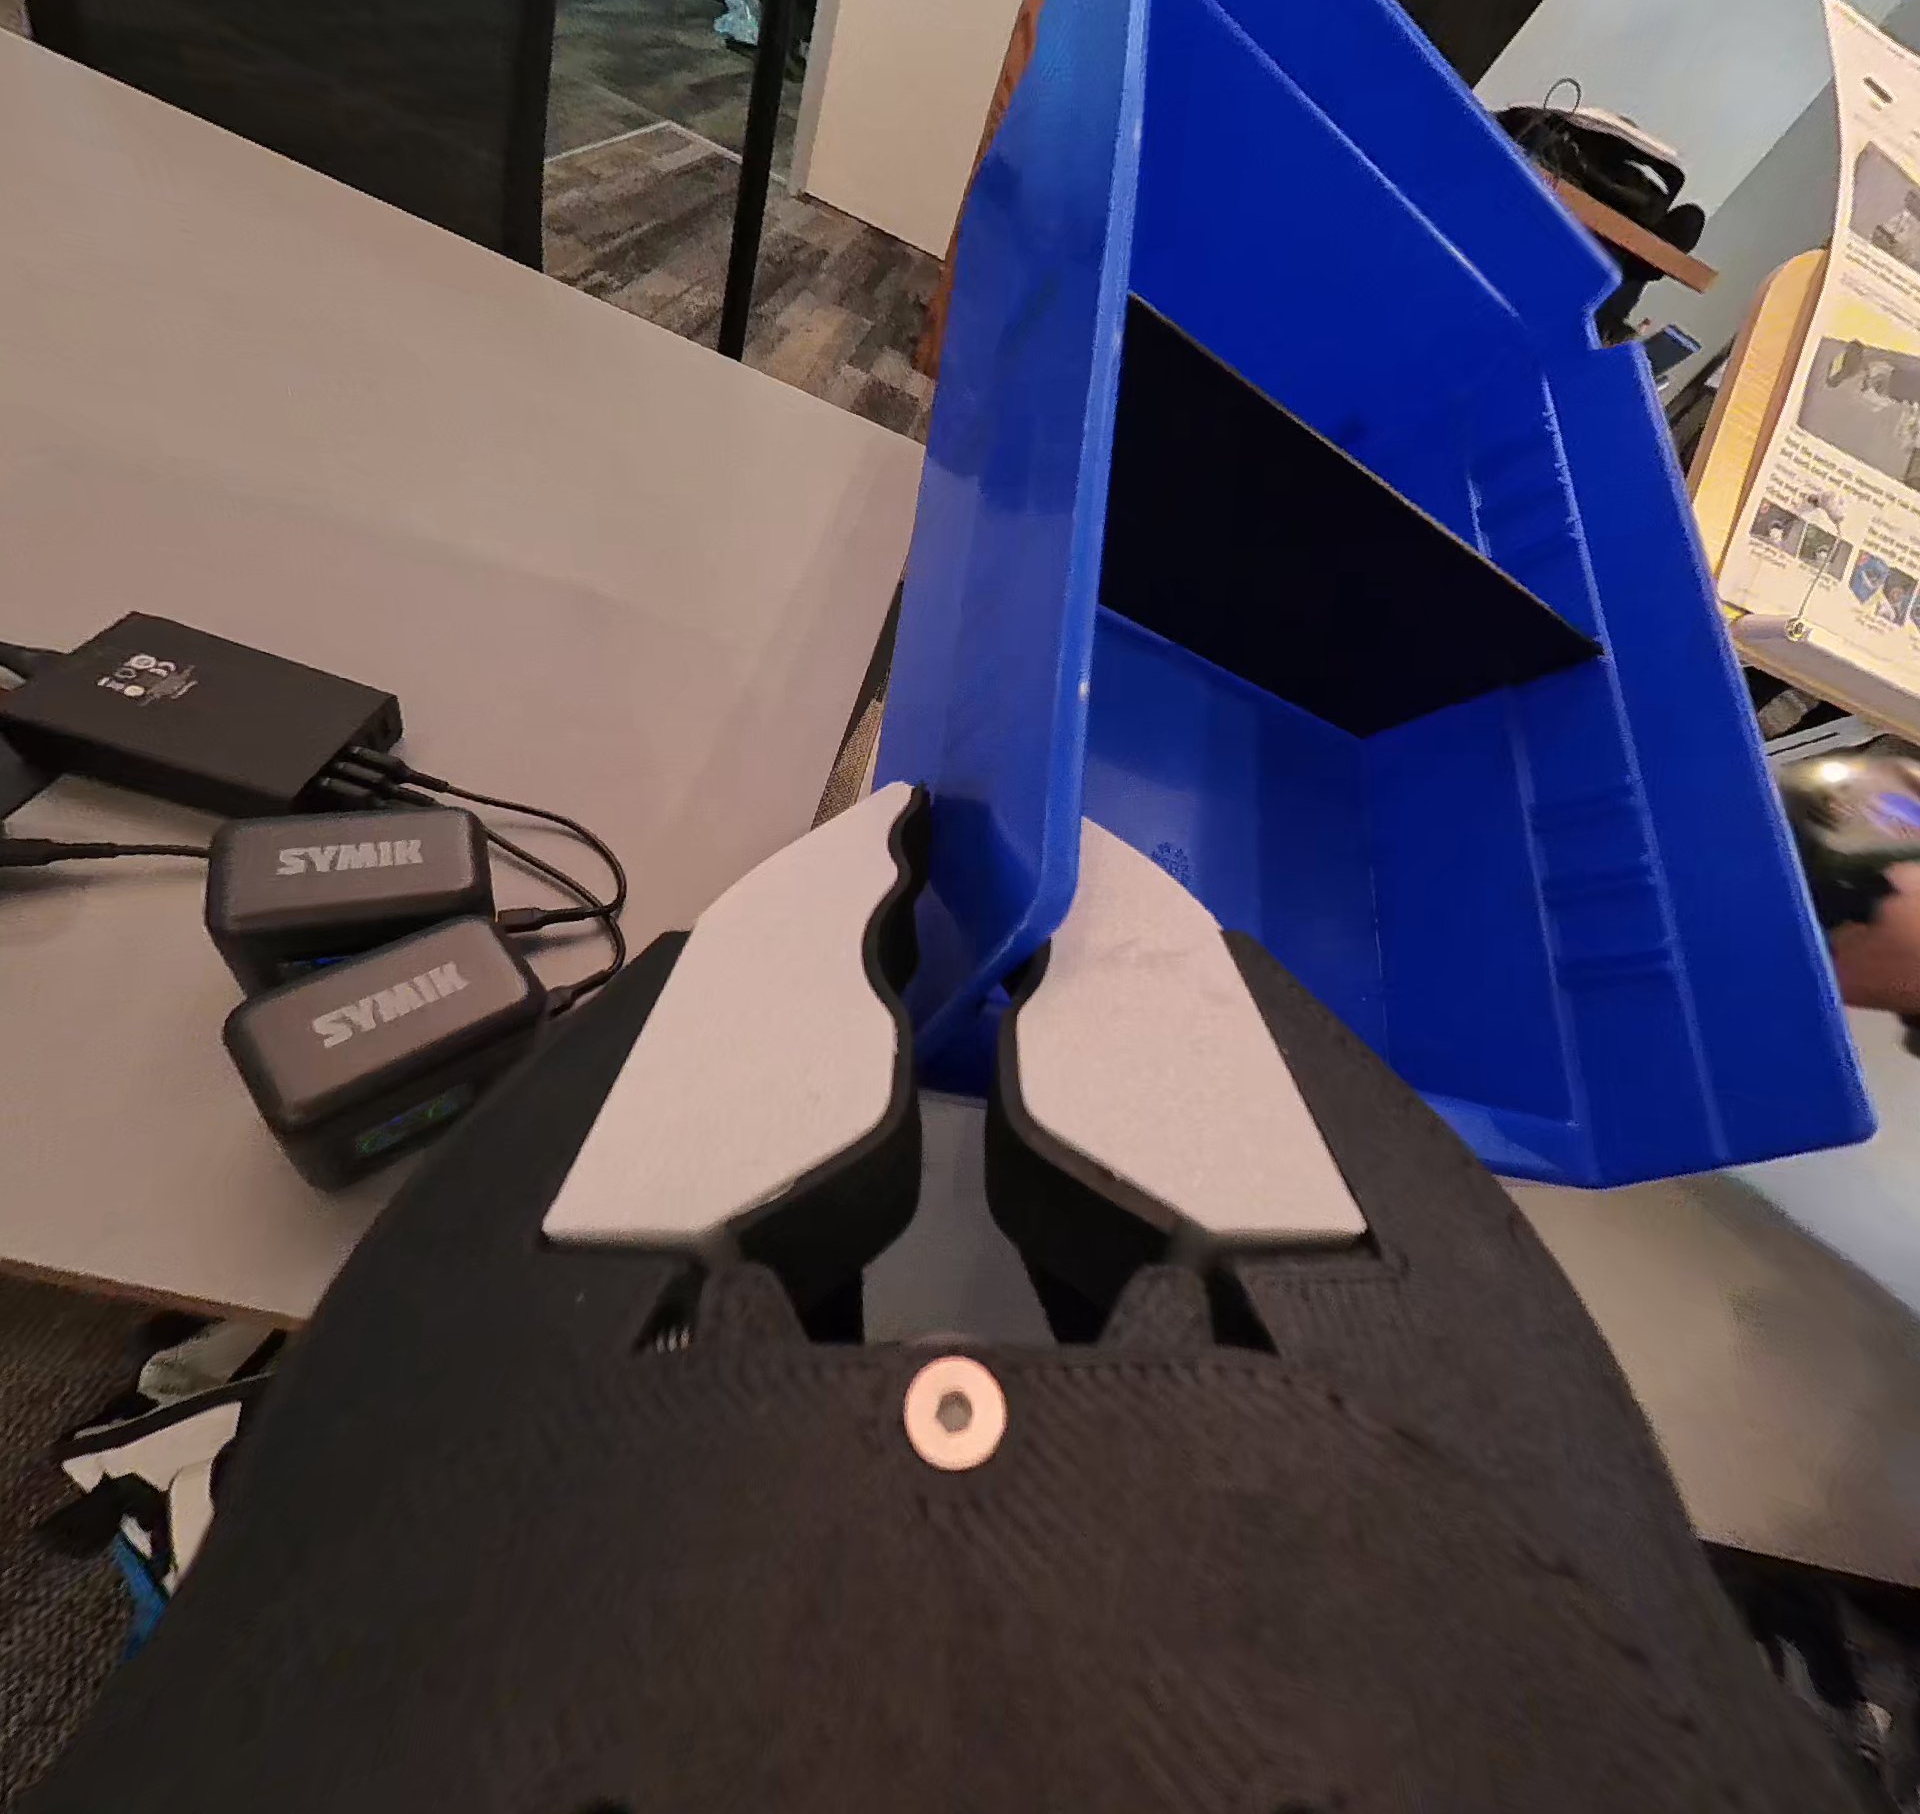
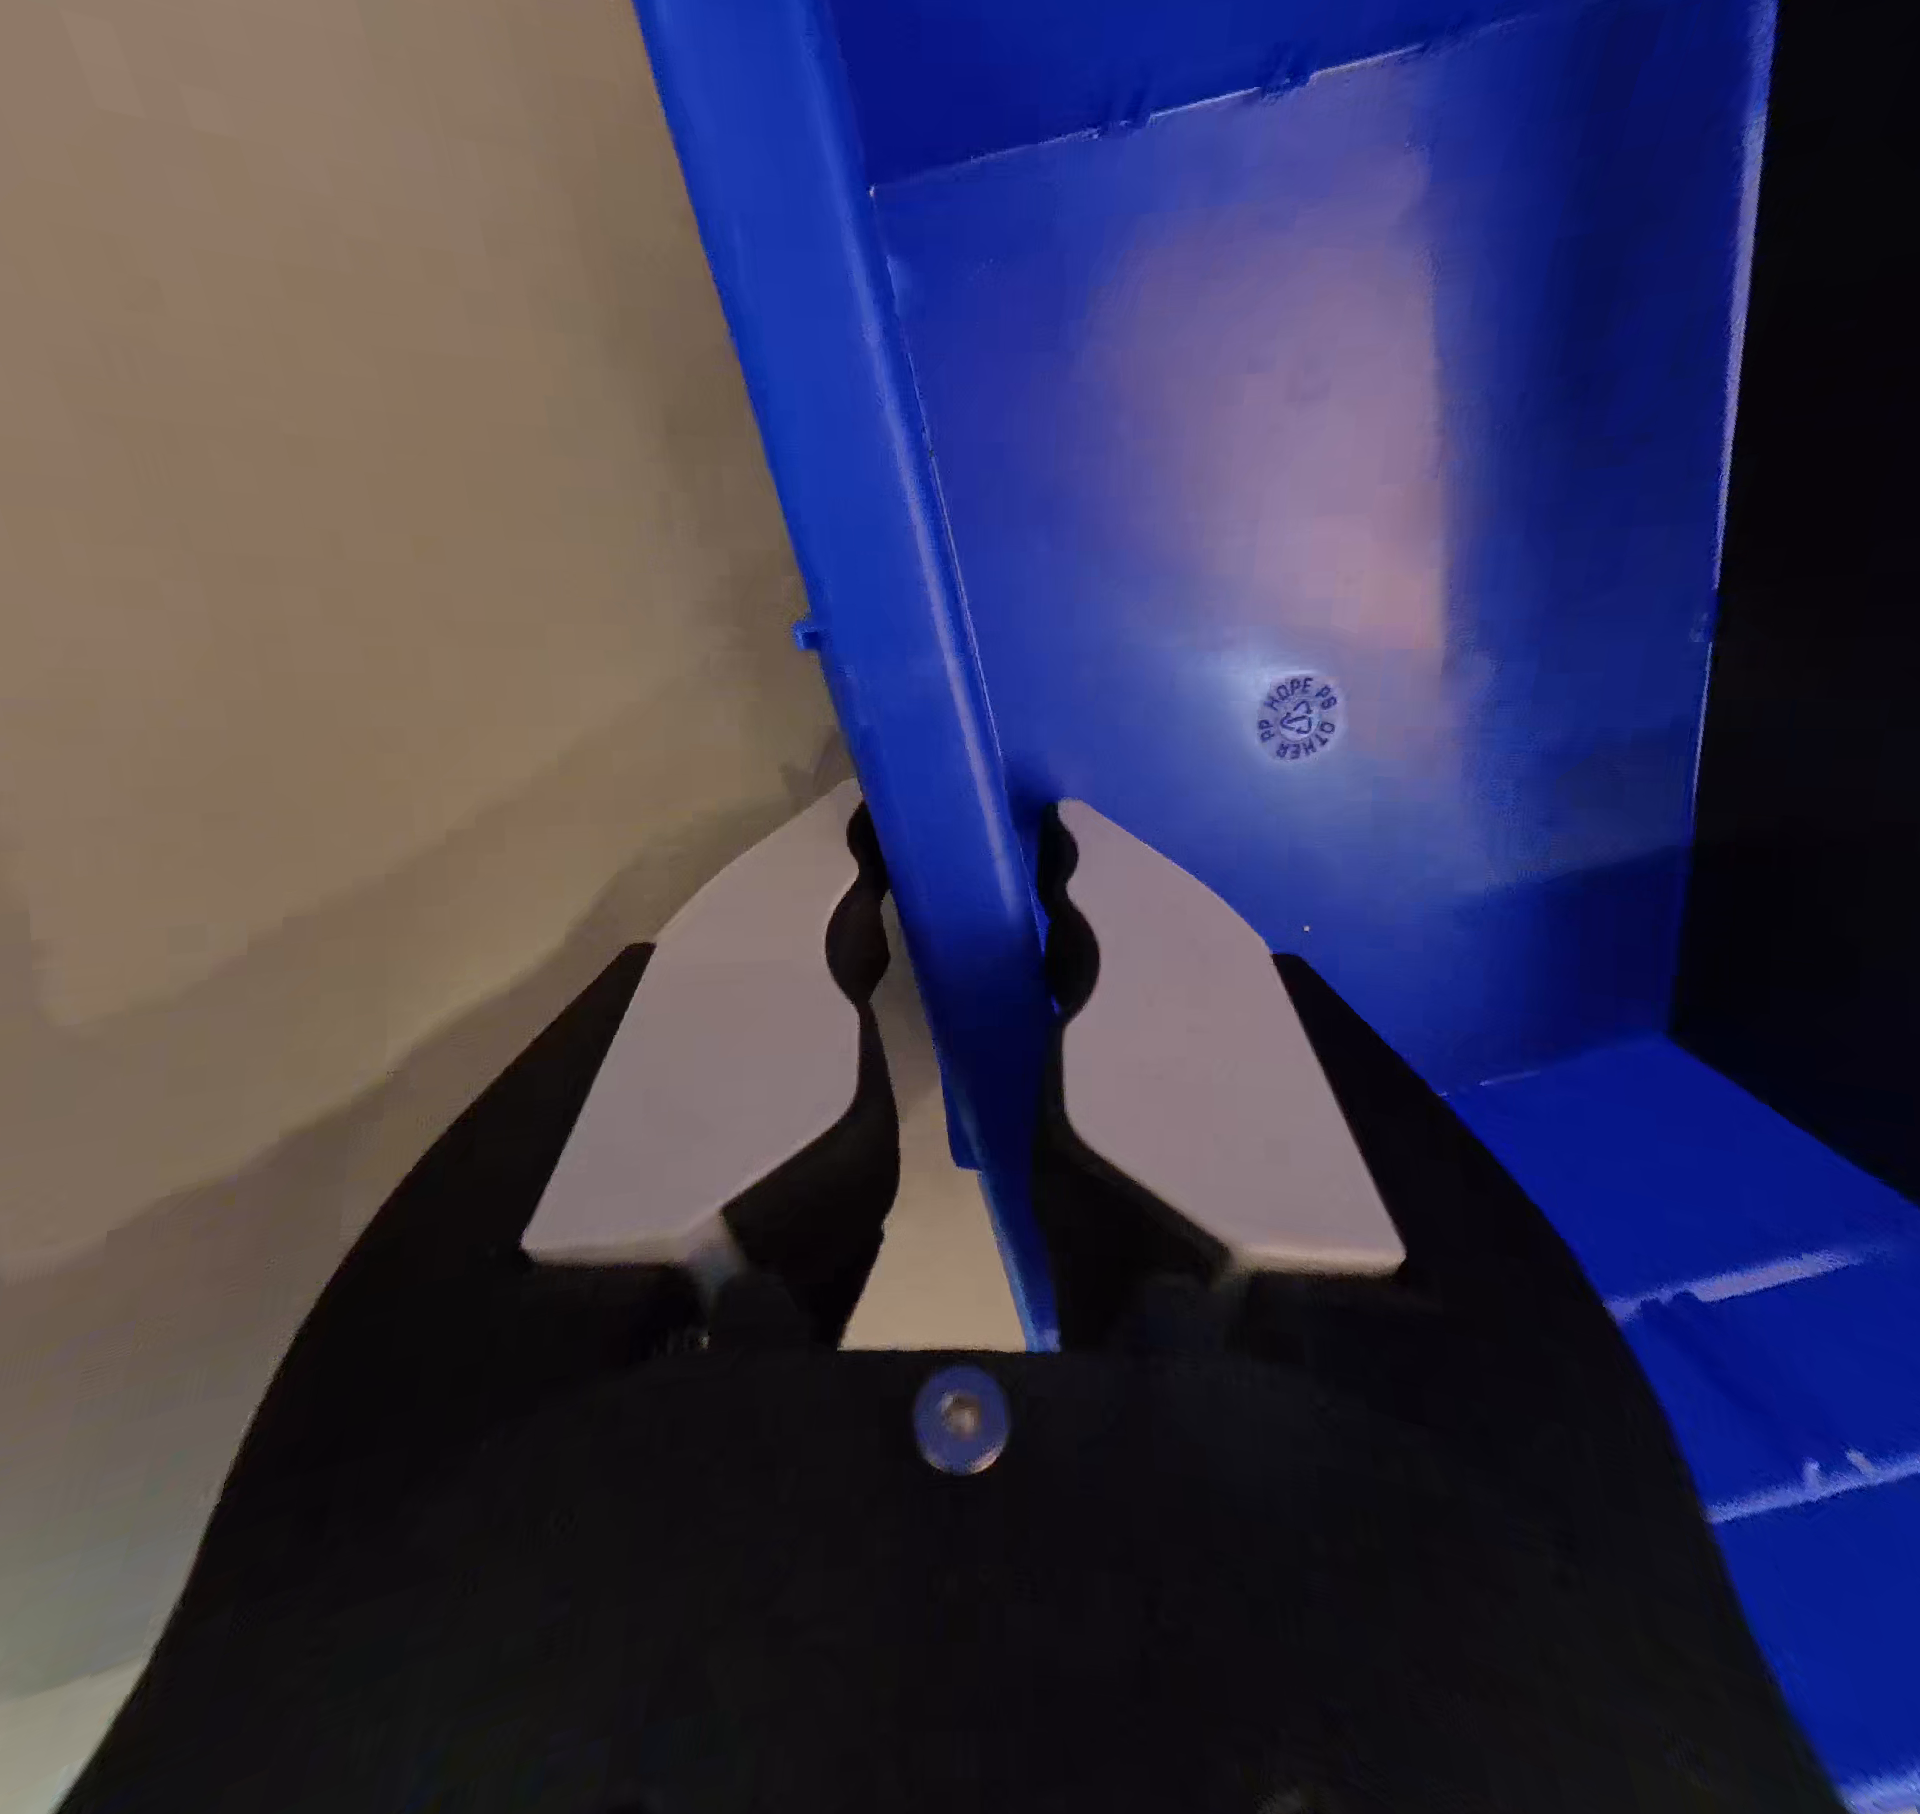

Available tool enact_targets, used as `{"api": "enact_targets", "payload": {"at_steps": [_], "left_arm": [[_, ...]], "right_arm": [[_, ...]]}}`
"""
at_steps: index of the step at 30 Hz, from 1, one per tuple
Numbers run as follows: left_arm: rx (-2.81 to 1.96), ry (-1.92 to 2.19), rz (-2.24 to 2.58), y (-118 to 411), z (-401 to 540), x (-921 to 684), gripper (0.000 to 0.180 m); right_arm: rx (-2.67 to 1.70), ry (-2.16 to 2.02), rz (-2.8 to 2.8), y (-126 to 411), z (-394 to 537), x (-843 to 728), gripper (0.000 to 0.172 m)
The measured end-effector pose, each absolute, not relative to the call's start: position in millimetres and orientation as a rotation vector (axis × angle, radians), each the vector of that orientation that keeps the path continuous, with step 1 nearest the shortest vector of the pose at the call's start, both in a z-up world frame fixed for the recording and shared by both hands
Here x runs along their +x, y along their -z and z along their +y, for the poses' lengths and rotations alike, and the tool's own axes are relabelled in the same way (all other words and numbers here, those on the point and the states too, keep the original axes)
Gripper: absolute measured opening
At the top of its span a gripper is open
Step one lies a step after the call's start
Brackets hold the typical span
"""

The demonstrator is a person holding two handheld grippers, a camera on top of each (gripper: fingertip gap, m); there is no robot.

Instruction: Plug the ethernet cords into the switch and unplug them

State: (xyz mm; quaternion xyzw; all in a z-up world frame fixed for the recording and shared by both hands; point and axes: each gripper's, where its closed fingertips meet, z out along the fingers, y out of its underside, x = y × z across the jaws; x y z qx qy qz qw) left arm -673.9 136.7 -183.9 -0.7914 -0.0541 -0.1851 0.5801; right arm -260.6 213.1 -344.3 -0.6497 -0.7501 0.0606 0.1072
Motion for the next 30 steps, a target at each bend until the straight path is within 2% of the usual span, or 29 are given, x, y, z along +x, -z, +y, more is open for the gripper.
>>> {"api": "enact_targets", "payload": {"at_steps": [6, 13, 14, 16, 17, 20, 25, 30], "left_arm": [[-1.855, 0.424, -0.152, 186, 125, -680, 0.009], [-1.866, 0.429, -0.168, 184, 115, -676, 0.009], [-1.864, 0.431, -0.164, 183, 114, -673, 0.009], [-1.859, 0.436, -0.142, 178, 110, -666, 0.01], [-1.858, 0.443, -0.121, 176, 108, -662, 0.01], [-1.859, 0.487, -0.026, 169, 100, -644, 0.01], [-1.886, 0.512, 0.213, 159, 86, -597, 0.009], [-1.942, 0.607, 0.456, 165, 93, -507, 0.009]], "right_arm": [[-2.297, -0.111, -1.778, 345, 303, -354, 0.027], [-2.456, -0.113, -1.502, 346, 363, -402, 0.029], [-2.442, -0.127, -1.485, 344, 364, -404, 0.034], [-2.34, -0.145, -1.441, 331, 365, -407, 0.07], [-2.295, -0.199, -1.445, 320, 356, -408, 0.074], [-2.118, -0.363, -1.453, 272, 320, -394, 0.074], [-1.894, -0.759, -1.282, 181, 260, -305, 0.06], [-1.874, -0.845, -1.096, 147, 209, -158, 0.051]]}}
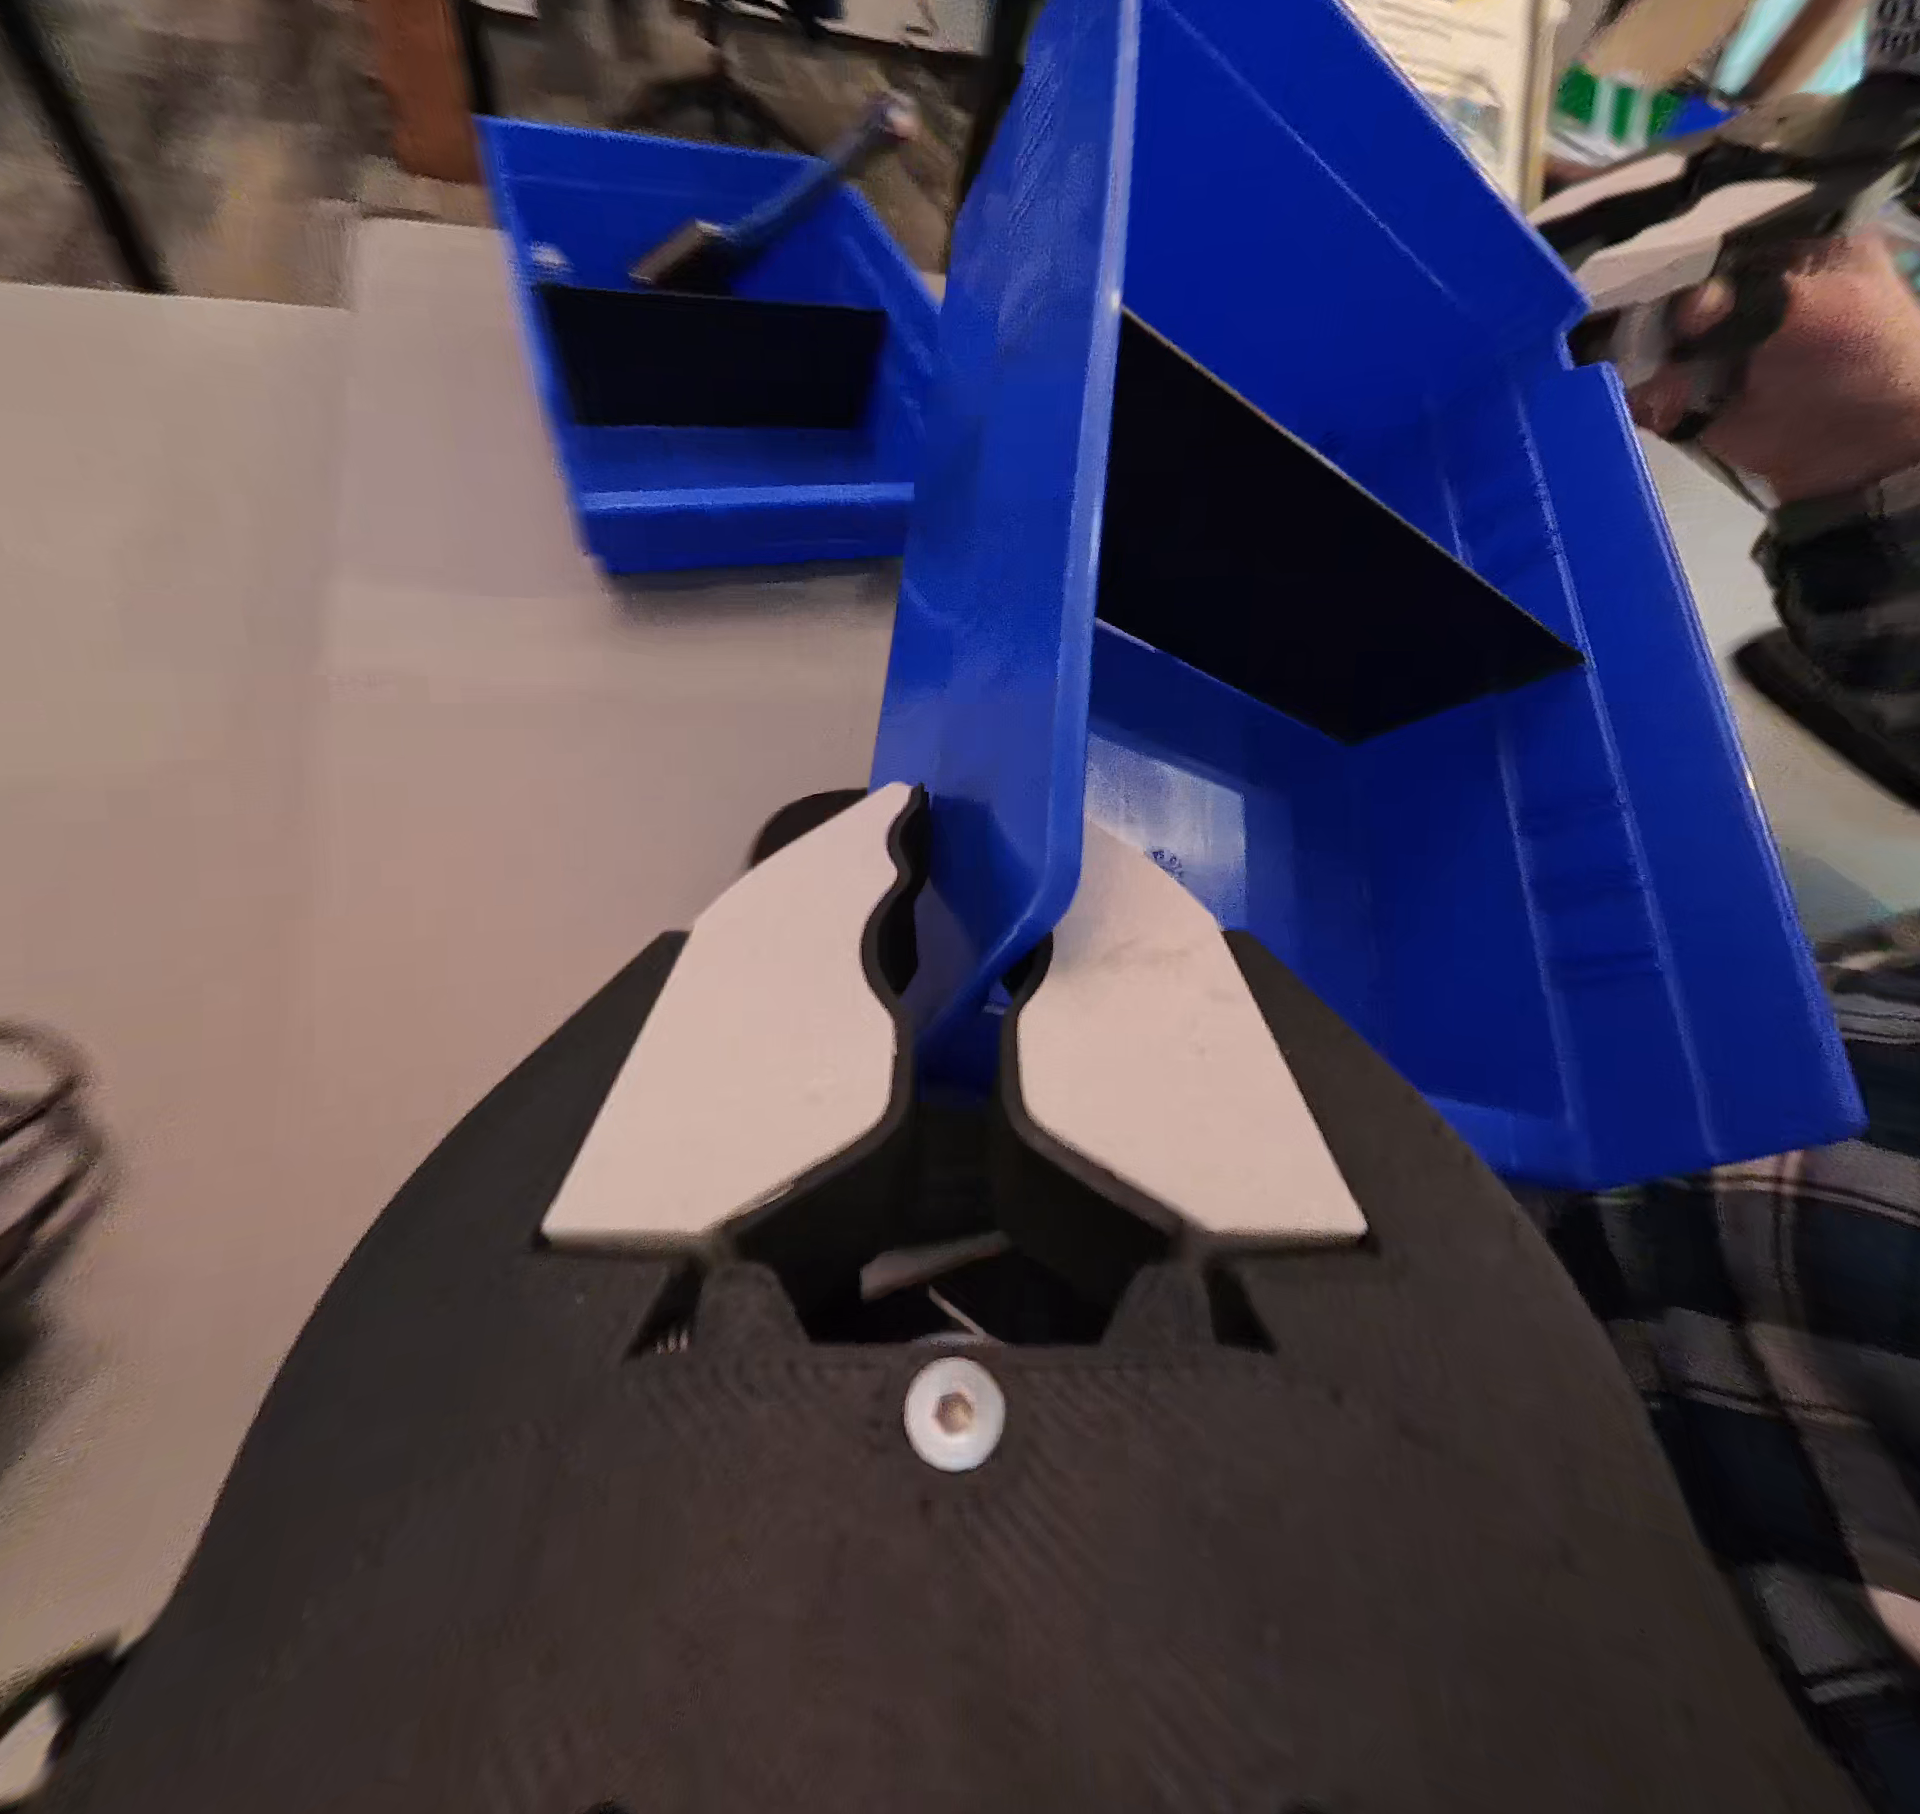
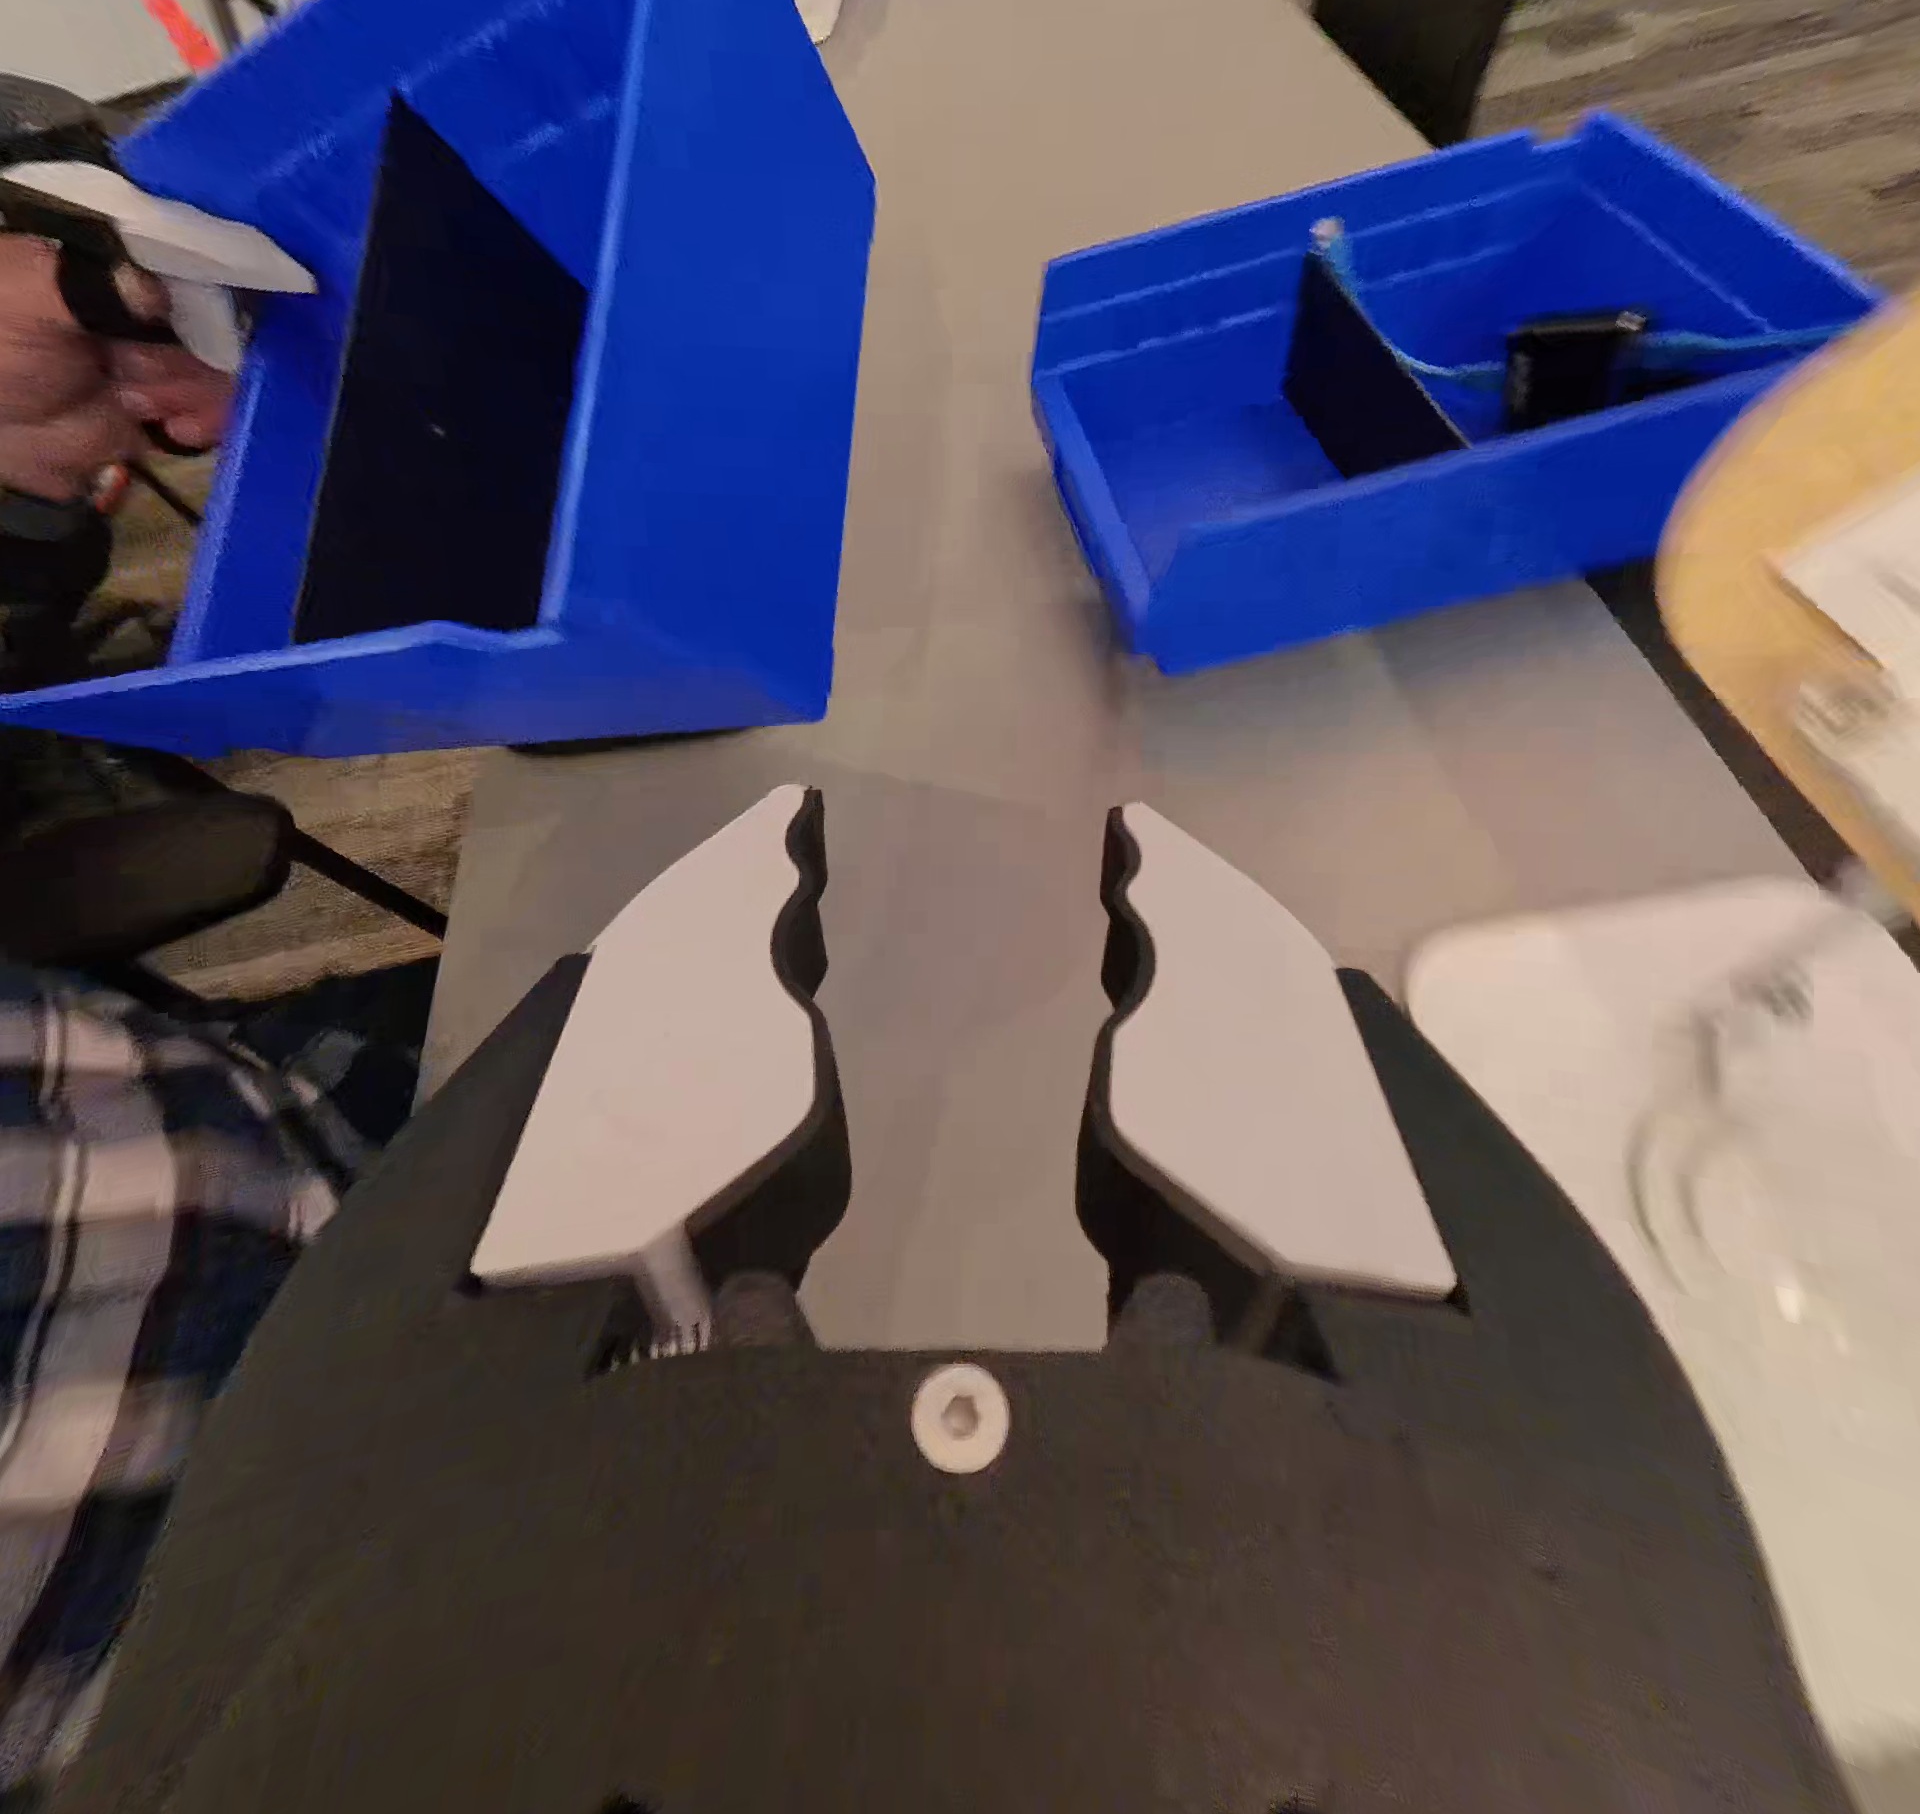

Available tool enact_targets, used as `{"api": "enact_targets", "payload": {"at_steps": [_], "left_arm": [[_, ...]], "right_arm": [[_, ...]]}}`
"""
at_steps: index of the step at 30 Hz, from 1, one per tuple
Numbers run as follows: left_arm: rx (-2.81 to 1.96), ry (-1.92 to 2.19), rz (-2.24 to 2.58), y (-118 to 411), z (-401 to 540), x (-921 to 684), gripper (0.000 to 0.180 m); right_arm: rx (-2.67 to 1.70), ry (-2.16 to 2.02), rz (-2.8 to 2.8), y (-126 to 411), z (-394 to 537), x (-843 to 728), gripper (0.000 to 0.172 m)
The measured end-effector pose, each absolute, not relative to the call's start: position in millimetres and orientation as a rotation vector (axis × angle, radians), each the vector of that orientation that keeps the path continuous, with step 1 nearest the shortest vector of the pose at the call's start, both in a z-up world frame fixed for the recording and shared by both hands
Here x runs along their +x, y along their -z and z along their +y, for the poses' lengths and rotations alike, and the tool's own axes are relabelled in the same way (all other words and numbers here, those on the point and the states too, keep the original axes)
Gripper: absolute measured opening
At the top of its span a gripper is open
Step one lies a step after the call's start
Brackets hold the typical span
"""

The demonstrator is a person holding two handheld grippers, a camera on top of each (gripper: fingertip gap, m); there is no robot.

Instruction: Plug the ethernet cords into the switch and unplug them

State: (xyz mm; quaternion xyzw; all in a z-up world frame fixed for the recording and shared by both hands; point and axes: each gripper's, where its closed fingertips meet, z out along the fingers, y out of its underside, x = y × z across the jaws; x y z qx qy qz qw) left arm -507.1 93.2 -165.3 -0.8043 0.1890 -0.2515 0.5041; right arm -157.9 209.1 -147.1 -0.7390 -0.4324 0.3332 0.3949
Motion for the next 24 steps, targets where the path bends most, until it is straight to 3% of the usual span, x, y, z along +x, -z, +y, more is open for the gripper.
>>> {"api": "enact_targets", "payload": {"at_steps": [8, 15, 22, 24], "left_arm": [[-1.972, 0.879, 0.794, 190, 135, -297, 0.009], [-1.945, 1.043, 0.903, 208, 149, -122, 0.01], [-1.925, 1.061, 1.005, 225, 165, 13, 0.01], [-1.893, 1.015, 1.011, 227, 171, 42, 0.01]], "right_arm": [[-1.976, -0.592, -0.73, 141, 131, 47, 0.051], [-1.965, -0.557, -0.401, 141, 40, 141, 0.065], [-1.918, -0.664, -0.047, 173, 3, 164, 0.117], [-1.951, -0.662, 0.022, 188, 6, 170, 0.121]]}}
